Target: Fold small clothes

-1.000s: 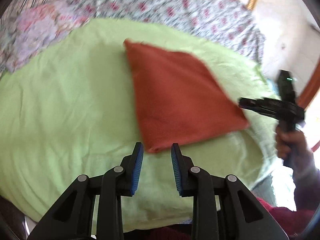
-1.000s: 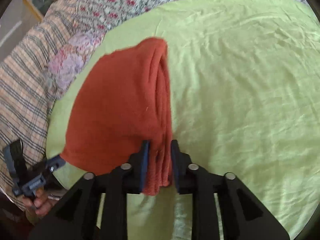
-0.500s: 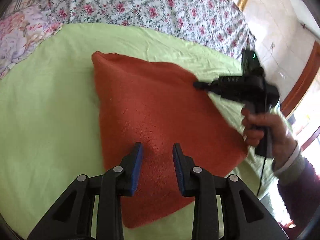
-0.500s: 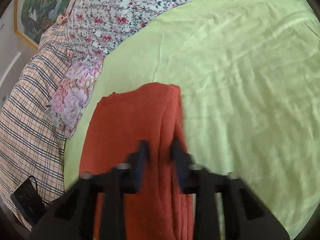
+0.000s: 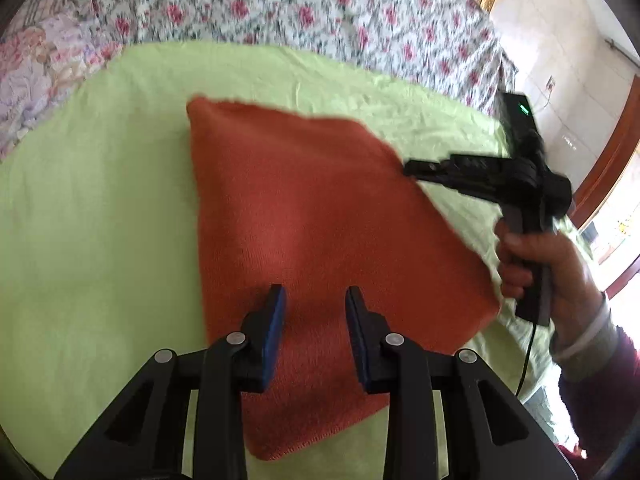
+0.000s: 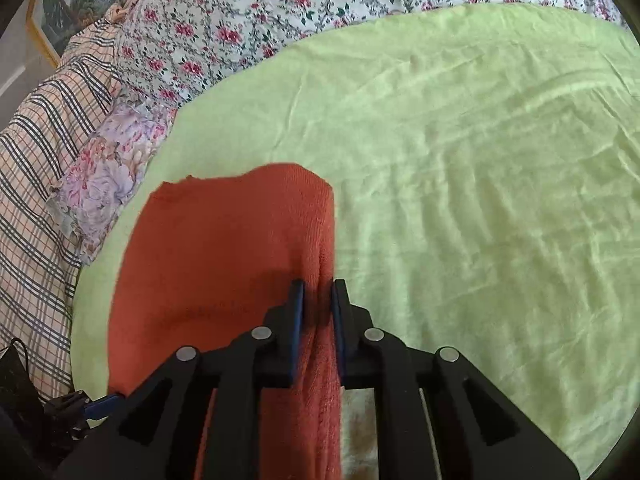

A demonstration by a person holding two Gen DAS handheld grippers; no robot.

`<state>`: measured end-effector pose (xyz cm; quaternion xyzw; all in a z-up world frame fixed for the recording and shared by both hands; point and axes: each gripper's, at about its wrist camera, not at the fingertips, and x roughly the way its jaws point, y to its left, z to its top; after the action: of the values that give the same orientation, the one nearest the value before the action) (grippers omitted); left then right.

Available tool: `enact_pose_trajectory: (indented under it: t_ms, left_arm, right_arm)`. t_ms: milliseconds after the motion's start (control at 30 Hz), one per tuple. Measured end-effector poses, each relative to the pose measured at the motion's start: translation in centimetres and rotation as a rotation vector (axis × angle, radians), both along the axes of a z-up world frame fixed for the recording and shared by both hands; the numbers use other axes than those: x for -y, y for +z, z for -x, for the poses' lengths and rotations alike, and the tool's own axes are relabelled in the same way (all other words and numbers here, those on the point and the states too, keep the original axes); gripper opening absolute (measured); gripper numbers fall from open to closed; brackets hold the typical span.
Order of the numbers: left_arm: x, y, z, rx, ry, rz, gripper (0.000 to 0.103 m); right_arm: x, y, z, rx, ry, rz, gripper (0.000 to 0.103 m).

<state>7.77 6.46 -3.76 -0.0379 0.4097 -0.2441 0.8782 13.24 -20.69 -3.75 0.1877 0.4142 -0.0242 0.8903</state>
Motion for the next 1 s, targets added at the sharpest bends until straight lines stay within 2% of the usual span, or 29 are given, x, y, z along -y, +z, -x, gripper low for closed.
enact_pose_trajectory:
  t_ms: [67,167,300,367,400,433,500,633,767,833,1000]
  left_arm:
    - [-0.4,0.9,-1.1,0.014,0.007,0.022,0.035]
    - [-0.6,1.4,-4.5,0.001,0.032,0.043,0.035]
    - [-1.0,0.3,-9.6,-0.088,0.051,0.104,0.033]
    - [-0.7,-1.3,-11.9,-0.15,0.061,0.069,0.025]
    - [-0.6,-1.8,-12.3,-0.156,0.065,0.05,0.012]
    - [-0.6,-2.1,-12.7,-0.156,0.065,0.037,0.007]
    - [-0.9,-2.3,-13.0,-0.165,0.061,0.057,0.007]
    - [-0.9,-1.5,-11.8,-0.136,0.07,0.032,0.01]
    - [-1.3,-0.2,-6.9,-0.093,0.07,0.024,0.012]
    - [-1.6,0.3,-4.3,-0.083,0.059,0.05,0.018]
    - [-1.3,-1.0,1.7,-0.085,0.051,0.012,0.021]
  right_arm:
    - [-0.8,1.8,1.3,0.043,0.002,0.008,0.017]
    - [-3.6,3.2,2.6,0.075,0.092,0.005,0.017]
    - [-5.5,1.1,2.8,0.013,0.13,0.034,0.017]
    - [-4.9,-0.7,2.5,-0.051,0.093,0.049,0.017]
    - [-4.2,-1.6,2.5,-0.059,0.087,0.029,0.015]
    - [-3.5,-2.2,2.6,-0.041,0.081,-0.011,0.014]
    - [-2.9,-2.4,2.5,-0.04,0.075,-0.039,0.012]
    - [-3.5,-1.5,2.9,-0.042,0.086,-0.019,0.013]
    - [-4.3,-0.2,4.5,-0.023,0.112,-0.015,0.016]
    - [-4.9,0.4,5.9,-0.01,0.136,0.0,0.016]
    - [-5.7,1.0,9.9,-0.005,0.173,0.025,0.016]
